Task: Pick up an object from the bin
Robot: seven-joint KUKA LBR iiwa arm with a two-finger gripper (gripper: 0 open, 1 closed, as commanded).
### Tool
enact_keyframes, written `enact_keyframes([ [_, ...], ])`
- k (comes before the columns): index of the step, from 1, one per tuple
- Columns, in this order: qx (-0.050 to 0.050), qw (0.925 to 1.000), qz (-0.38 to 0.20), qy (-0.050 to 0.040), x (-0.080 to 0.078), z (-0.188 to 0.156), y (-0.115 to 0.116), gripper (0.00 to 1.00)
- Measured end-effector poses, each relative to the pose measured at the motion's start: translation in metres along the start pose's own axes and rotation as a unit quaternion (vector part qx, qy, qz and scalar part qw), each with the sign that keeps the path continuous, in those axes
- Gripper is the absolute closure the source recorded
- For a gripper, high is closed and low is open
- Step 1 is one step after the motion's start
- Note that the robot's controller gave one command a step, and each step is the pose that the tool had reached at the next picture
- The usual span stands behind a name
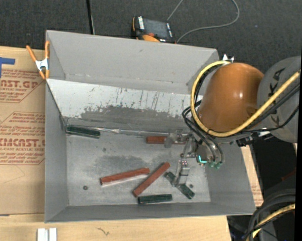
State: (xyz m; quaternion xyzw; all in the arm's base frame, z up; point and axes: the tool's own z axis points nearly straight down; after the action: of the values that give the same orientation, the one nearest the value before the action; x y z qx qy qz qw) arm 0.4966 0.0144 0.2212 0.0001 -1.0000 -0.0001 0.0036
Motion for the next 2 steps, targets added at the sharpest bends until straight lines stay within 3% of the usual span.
enact_keyframes([
  [1, -0.001, 0.9998, 0.016, -0.0073, 0.014, 0.153, -0.008, 0.00],
  [2, -0.001, 0.9884, 0.152, -0.0038, 0.000, 0.151, 0.035, 0.00],
])
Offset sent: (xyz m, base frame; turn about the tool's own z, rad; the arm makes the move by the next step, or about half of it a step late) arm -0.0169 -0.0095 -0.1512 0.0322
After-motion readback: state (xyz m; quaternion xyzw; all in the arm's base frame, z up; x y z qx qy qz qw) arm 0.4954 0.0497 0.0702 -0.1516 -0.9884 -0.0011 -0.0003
